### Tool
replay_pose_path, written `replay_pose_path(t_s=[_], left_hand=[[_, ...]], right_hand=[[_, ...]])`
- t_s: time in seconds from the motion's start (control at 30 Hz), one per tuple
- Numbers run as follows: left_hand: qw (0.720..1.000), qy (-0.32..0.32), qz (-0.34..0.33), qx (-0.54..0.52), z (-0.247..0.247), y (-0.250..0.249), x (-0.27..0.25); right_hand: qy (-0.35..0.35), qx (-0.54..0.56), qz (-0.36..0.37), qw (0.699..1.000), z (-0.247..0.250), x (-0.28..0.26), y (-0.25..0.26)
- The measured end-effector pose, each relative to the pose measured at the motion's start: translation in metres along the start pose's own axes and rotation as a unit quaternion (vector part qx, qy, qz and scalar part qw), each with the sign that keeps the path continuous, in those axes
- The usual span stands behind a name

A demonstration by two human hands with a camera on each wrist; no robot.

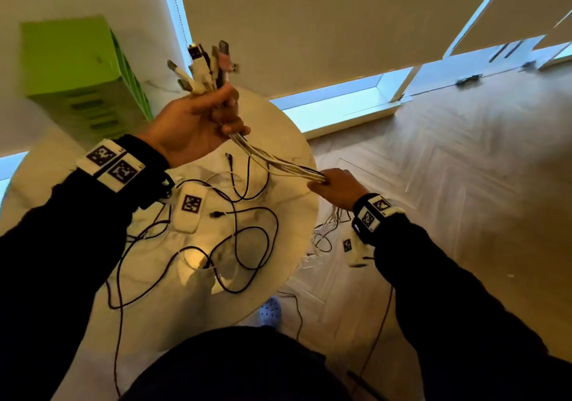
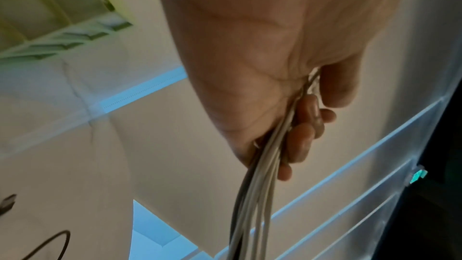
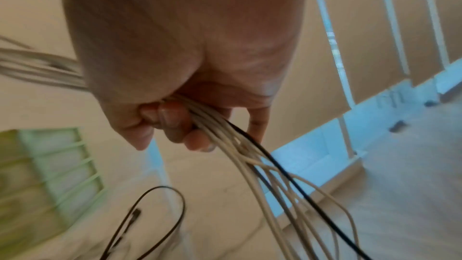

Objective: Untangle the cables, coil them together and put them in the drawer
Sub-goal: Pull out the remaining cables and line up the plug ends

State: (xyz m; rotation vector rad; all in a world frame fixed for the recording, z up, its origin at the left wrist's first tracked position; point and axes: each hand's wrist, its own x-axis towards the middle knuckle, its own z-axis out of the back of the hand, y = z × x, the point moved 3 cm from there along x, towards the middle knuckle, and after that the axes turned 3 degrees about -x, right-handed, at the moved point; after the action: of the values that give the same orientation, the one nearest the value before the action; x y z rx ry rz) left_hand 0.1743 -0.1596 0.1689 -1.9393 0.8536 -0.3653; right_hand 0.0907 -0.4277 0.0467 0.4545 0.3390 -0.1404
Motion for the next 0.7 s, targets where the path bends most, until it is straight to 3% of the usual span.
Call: replay_pose_path(t_s=[0.1,0.17,0.3,0.4,0.57,0.7], left_hand=[[0.995,-0.026,-0.087,-0.036,0.013,-0.013,-0.004],[0.988,-0.08,-0.121,-0.052,0.025,-0.013,-0.006],[0.962,-0.234,-0.131,-0.055,0.056,0.002,-0.014],[0.941,-0.315,-0.121,-0.036,0.079,0.014,-0.03],[0.912,-0.391,-0.12,-0.023,0.109,0.014,-0.066],[0.901,-0.413,-0.127,-0.029,0.127,0.013,-0.091]], right_hand=[[0.056,-0.009,0.041,0.998,-0.027,0.006,0.031],[0.099,-0.034,0.087,0.991,-0.053,0.002,0.057],[0.213,-0.113,0.155,0.958,-0.107,-0.014,0.103],[0.266,-0.135,0.18,0.937,-0.132,-0.02,0.124],[0.332,-0.042,0.123,0.934,-0.131,-0.007,0.145],[0.397,0.082,0.113,0.907,-0.106,0.025,0.17]])
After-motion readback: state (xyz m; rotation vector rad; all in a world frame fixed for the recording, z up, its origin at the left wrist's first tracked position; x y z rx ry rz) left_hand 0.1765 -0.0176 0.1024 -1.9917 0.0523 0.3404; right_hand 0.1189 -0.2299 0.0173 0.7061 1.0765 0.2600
